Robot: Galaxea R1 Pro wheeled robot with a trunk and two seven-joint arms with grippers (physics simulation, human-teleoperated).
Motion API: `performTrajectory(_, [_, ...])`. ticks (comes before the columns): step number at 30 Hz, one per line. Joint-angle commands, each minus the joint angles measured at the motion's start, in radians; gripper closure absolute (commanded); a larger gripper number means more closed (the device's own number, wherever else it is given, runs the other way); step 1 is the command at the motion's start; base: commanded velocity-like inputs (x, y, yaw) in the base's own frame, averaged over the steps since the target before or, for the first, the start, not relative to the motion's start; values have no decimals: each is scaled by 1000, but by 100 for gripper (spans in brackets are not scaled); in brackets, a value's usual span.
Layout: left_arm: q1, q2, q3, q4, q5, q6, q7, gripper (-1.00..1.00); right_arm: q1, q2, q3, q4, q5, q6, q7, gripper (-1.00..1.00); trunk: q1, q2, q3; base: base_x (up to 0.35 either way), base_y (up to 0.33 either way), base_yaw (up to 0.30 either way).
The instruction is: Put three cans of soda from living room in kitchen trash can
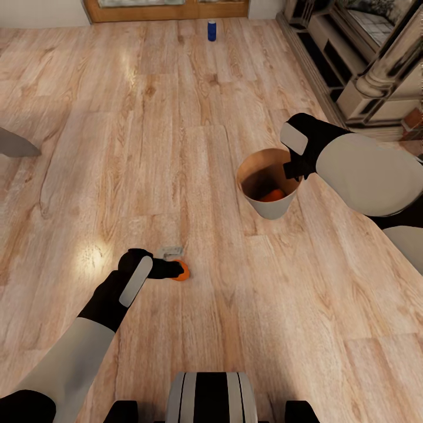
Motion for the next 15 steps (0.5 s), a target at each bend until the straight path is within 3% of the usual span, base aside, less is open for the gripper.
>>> performTrajectory(1, [0, 0, 0, 0, 0, 0, 0, 100, 0, 0, 7, -1, 8, 2, 1, 100, 0, 0, 4, 0, 0, 0])
performTrajectory(15, [0, 0, 0, 1, 0, 0, -1, 100, 8, -2, 8, -1, 9, 2, 1, 100, -7, 4, 58, 0, 0, 0])
